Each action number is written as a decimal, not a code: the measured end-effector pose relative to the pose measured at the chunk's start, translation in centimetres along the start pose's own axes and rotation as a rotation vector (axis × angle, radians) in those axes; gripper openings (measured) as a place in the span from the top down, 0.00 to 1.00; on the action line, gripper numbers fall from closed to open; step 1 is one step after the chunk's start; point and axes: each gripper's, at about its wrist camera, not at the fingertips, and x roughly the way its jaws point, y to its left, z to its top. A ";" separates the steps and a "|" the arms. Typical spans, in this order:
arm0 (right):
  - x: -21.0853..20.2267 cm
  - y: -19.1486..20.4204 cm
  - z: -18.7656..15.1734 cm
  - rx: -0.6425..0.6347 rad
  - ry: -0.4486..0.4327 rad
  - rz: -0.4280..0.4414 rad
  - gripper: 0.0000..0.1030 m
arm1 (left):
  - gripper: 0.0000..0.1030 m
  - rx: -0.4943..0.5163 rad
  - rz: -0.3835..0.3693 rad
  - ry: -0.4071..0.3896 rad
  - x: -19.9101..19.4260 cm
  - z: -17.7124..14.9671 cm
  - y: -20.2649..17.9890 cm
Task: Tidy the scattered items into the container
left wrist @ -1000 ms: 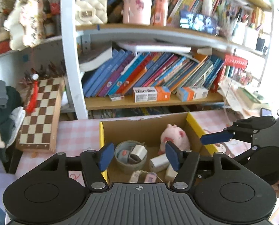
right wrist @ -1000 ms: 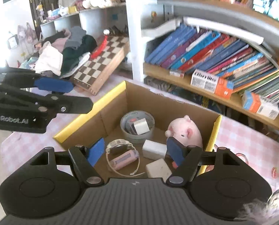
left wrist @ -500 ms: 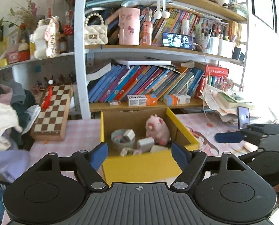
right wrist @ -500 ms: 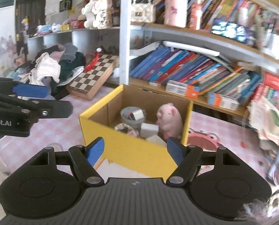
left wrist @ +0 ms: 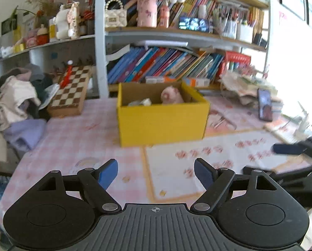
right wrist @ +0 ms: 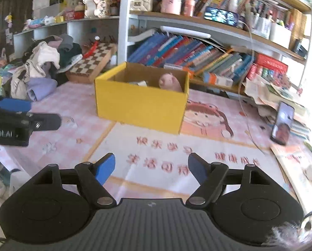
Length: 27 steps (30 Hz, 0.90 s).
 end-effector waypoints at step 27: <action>0.4 1.0 -3.1 0.072 0.122 -0.041 0.00 | 0.01 0.007 0.068 0.144 0.4 -4.4 -0.3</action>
